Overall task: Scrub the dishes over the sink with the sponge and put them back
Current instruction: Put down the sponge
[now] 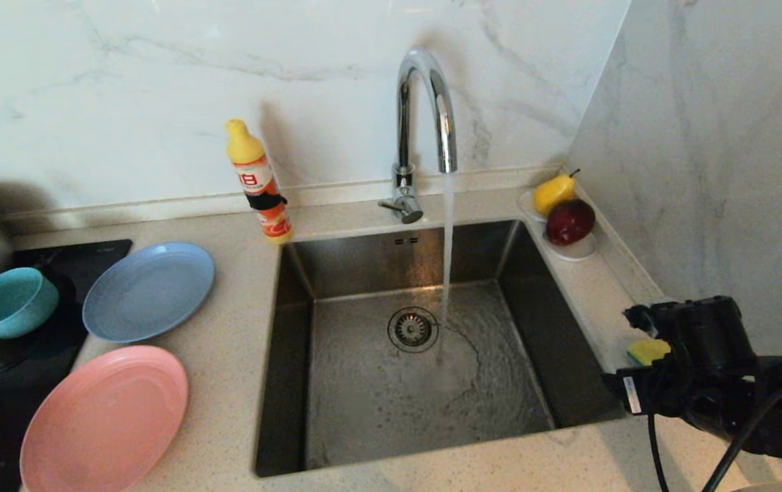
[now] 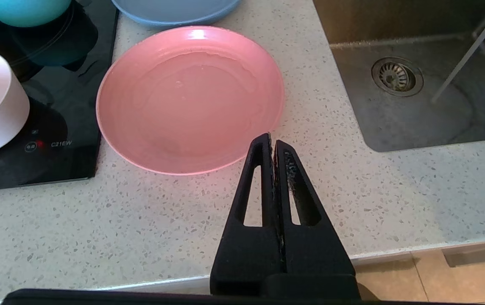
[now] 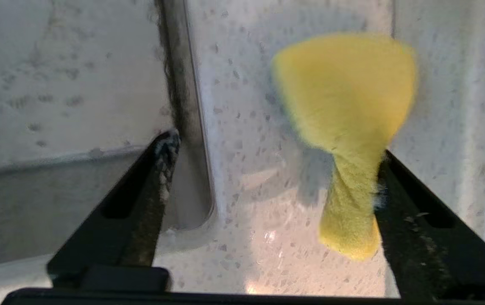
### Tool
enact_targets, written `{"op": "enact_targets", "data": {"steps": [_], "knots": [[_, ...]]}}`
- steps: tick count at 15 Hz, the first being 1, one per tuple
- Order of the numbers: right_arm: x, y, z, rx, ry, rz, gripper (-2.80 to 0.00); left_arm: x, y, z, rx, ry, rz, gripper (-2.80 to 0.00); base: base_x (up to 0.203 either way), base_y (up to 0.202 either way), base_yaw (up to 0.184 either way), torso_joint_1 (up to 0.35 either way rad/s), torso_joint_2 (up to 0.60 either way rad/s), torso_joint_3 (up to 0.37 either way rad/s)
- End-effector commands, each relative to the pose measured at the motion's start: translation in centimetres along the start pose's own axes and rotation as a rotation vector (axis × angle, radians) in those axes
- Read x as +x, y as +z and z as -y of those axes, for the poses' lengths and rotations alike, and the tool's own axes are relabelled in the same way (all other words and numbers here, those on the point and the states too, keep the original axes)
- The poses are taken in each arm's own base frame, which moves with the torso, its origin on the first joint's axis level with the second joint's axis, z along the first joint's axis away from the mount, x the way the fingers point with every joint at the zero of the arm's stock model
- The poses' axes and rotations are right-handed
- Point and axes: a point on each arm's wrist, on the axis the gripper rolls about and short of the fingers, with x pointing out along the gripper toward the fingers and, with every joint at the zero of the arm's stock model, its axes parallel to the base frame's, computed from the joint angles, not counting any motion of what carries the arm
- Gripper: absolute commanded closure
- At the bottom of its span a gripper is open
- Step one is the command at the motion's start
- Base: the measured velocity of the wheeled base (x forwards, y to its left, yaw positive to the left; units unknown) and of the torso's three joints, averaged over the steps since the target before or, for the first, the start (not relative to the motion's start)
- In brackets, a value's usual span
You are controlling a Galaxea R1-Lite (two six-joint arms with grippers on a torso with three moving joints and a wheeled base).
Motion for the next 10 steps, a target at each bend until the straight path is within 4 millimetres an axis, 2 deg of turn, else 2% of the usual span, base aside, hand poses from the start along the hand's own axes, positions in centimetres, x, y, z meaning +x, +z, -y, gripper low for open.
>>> {"op": "enact_targets", "data": {"steps": [1,10], "knots": [[-0.6,0.55,-0.1,0.039,0.022,-0.01,-2.8,0.01,0.0,0.0,0.0,0.0,-0.002,0.0,0.0,0.0,0.0,0.0,0.0,0.0],[-0.94,0.89,-0.38,0.146,0.076,-0.055,-2.8,0.01,0.0,0.0,0.0,0.0,-0.002,0.0,0.0,0.0,0.0,0.0,0.0,0.0]]}}
